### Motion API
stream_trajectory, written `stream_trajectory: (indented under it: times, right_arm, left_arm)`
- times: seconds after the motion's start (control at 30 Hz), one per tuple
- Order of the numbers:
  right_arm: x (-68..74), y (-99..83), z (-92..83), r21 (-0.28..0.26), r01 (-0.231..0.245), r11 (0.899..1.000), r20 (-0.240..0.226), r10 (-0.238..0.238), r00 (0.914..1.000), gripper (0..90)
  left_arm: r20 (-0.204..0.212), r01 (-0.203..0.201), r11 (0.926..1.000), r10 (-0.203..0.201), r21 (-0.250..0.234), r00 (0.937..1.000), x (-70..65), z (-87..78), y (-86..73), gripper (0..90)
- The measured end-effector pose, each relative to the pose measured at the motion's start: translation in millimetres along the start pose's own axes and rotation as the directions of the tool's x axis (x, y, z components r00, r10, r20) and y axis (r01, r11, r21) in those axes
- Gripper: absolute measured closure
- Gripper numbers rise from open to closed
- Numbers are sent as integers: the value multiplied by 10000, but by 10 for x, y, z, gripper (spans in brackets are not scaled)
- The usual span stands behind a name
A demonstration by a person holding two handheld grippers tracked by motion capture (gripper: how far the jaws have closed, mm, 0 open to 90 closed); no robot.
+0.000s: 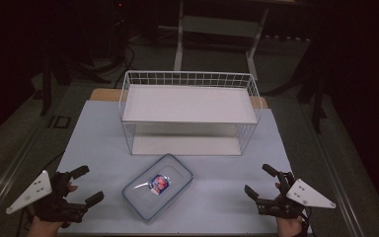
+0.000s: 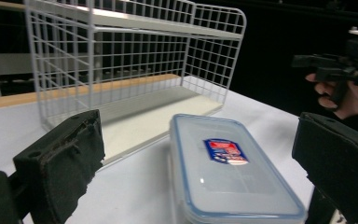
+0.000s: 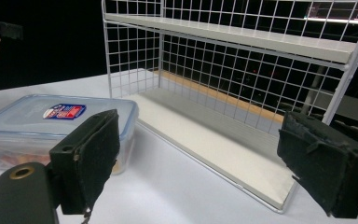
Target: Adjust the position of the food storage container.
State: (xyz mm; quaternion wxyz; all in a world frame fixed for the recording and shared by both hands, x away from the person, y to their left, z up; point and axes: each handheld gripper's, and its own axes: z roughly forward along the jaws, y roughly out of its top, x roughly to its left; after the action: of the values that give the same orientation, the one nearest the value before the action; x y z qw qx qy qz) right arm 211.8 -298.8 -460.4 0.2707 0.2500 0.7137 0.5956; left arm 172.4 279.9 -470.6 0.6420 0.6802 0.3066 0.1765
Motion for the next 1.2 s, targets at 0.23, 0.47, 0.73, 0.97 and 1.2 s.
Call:
stream_trajectory:
  times: [0.23, 0.47, 0.73, 0.97, 1.2]
  right_arm:
    - [8, 4, 14, 39, -54, 10000, -4, 54, 10000, 128]
    - [16, 10, 9, 6, -59, 10000, -15, 59, 10000, 127]
    - [17, 6, 16, -4, -85, 10000, -31, 85, 10000, 128]
    - [6, -2, 21, -20, -174, 9998, -36, 174, 9998, 128]
    - [-3, -9, 22, -6, -225, 9997, -33, 225, 9997, 128]
  left_arm:
    - [716, 242, 9973, -291, 687, 9970, -38, 112, 33, 101]
    - [1067, 117, 9807, -331, 1953, 9937, -65, 214, -12, 452]
    - [1226, -382, 9075, -147, 4183, 9923, 13, 310, -176, 805]
    - [1529, -735, 8244, -159, 5613, 9881, -6, 431, -327, 891]
    - [1516, -567, 8193, -372, 5705, 9877, 9, 489, -382, 891]
